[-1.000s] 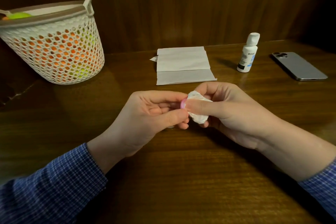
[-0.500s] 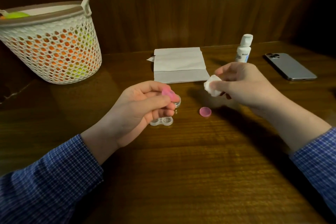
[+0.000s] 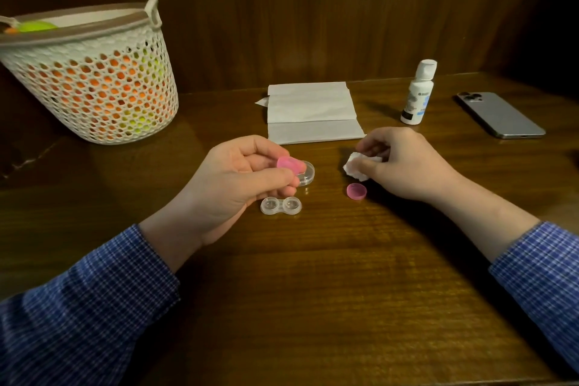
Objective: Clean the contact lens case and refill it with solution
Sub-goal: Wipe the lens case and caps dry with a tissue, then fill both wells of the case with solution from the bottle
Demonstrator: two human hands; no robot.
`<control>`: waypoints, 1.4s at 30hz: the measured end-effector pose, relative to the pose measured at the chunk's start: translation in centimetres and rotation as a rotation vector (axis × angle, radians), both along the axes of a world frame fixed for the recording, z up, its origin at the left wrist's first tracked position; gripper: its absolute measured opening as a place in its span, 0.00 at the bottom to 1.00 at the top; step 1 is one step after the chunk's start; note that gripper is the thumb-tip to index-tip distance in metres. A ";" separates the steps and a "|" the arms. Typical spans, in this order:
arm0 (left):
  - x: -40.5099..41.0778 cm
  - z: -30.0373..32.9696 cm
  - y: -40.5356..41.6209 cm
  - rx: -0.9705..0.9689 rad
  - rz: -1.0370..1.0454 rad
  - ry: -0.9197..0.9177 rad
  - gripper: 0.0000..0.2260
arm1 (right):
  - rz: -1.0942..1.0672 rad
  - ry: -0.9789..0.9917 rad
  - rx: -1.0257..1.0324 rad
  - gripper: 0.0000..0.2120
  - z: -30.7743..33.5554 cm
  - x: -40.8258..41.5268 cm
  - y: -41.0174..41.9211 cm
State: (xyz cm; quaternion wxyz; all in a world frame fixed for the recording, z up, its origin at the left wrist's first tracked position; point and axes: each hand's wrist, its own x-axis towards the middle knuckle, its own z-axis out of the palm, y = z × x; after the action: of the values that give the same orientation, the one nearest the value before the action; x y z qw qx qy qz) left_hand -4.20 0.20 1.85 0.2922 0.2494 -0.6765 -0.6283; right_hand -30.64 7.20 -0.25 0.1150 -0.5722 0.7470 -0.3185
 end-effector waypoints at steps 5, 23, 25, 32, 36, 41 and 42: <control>0.1 0.1 -0.1 0.014 -0.020 0.021 0.14 | -0.013 0.003 0.000 0.09 -0.1 -0.2 -0.1; -0.2 -1.2 3.2 -0.709 0.124 -0.127 0.17 | 0.424 -0.537 -0.178 0.11 2.8 4.9 3.5; -0.4 -1.4 3.3 -0.808 0.174 -0.116 0.17 | 0.450 -0.487 -0.154 0.15 2.6 5.9 3.7; -0.8 -1.6 3.3 -0.885 0.282 -0.148 0.15 | 0.323 -0.428 -0.157 0.12 2.1 7.1 3.5; -0.9 -1.5 3.3 -0.875 0.284 -0.163 0.20 | 0.241 -0.384 -0.218 0.15 1.9 6.8 3.2; 0.2 -1.1 2.3 -0.862 0.257 -0.315 0.25 | 0.197 -0.021 -0.121 0.19 2.1 4.9 2.9; 0.5 -1.2 2.2 -0.847 0.227 -0.345 0.25 | 0.228 0.030 -0.082 0.21 2.0 4.7 2.9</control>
State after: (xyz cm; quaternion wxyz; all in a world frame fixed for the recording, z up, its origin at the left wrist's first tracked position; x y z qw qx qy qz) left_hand -3.68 2.40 0.69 0.3185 0.2813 -0.8805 -0.2103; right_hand -25.91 10.13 1.75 0.1157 -0.6625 0.6648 -0.3251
